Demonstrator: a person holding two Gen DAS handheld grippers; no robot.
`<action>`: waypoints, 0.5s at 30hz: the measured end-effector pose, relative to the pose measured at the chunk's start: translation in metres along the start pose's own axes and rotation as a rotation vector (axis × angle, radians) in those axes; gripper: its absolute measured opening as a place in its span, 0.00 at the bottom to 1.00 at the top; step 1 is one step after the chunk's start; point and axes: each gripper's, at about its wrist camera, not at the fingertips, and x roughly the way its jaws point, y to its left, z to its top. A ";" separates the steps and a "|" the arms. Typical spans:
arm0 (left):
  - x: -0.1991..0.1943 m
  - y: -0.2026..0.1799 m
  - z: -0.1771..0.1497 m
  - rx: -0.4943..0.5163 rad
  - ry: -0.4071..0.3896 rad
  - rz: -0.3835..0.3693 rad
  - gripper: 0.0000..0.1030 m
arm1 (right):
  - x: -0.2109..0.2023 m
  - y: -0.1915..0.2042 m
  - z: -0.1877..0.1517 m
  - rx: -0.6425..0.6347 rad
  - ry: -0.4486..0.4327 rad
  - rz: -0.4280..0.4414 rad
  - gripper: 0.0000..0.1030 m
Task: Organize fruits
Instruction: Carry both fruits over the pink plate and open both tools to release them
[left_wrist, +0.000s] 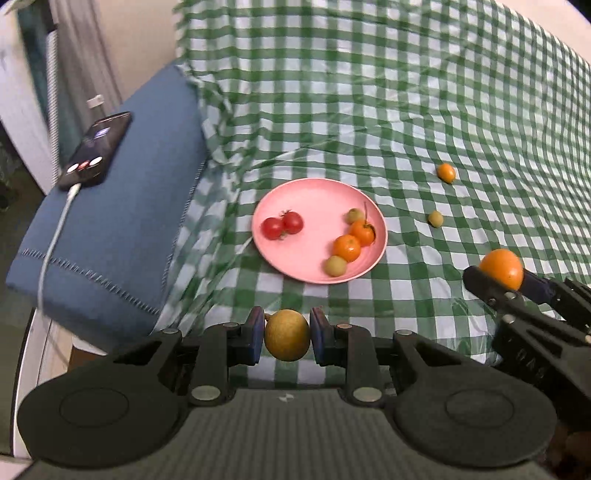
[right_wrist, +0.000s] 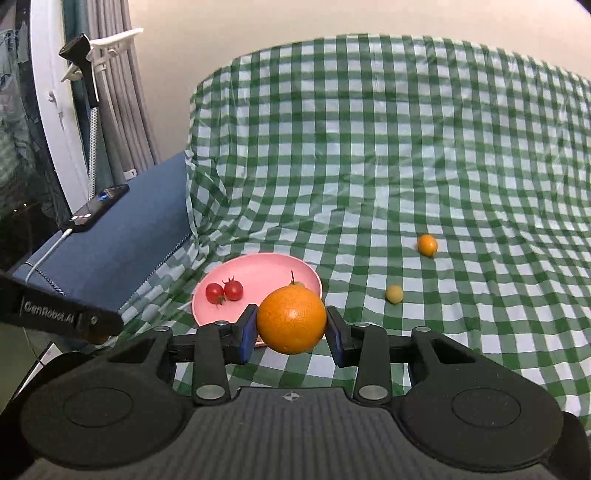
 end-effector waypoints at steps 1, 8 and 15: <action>-0.003 0.003 -0.003 -0.012 -0.007 0.000 0.28 | -0.005 0.004 -0.001 0.001 -0.001 0.001 0.39; -0.022 0.018 -0.018 -0.061 -0.048 -0.036 0.28 | -0.030 0.008 -0.007 0.010 -0.020 -0.041 0.39; -0.034 0.028 -0.024 -0.083 -0.082 -0.040 0.28 | -0.037 0.014 -0.008 -0.012 -0.031 -0.037 0.39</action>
